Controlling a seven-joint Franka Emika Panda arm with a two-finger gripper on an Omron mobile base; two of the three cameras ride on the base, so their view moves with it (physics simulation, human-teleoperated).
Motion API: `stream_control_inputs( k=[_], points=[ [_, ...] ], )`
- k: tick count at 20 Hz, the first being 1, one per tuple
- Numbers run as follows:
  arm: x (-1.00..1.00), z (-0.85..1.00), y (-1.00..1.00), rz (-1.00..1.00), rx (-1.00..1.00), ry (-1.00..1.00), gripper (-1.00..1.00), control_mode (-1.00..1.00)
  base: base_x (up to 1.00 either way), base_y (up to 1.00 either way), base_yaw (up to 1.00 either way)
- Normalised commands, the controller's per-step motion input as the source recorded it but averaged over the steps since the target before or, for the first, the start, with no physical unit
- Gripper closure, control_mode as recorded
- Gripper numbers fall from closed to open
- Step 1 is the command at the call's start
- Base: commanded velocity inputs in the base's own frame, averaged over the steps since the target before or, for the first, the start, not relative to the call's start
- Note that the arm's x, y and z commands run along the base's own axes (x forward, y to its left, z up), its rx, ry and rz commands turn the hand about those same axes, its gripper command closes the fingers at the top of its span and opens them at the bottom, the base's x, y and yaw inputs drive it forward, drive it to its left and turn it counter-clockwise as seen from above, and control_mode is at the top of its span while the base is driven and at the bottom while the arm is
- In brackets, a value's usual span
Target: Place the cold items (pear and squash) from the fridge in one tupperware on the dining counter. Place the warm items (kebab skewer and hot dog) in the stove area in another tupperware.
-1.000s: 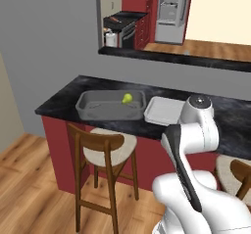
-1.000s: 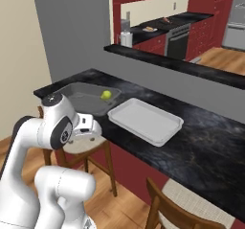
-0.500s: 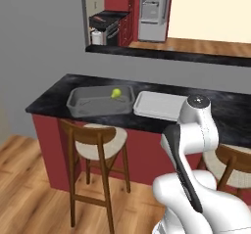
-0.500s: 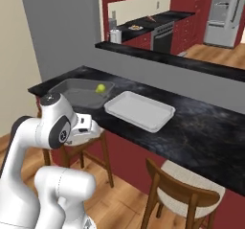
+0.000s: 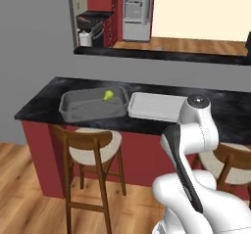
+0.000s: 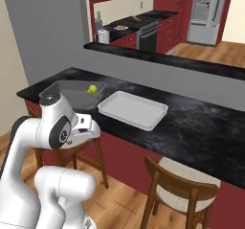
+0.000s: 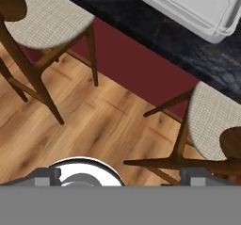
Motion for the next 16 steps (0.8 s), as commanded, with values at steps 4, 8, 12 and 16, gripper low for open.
stream_control_inputs(
  k=[4, 8, 12, 16],
  points=[
    [0.0, 0.0, 0.0, 0.0, 0.0, 0.0, -1.0, 1.0, -0.66, -0.26, -0.51],
    [0.0, 0.0, 0.0, 0.0, 0.0, 0.0, -1.0, 1.0, -0.43, 0.52, -0.45],
    [0.0, 0.0, 0.0, 0.0, 0.0, 0.0, -1.0, 1.0, -0.45, -0.14, -0.35],
    [0.0, 0.0, 0.0, 0.0, 0.0, 0.0, -1.0, 1.0, -0.03, -1.0, -0.11]
  ],
)
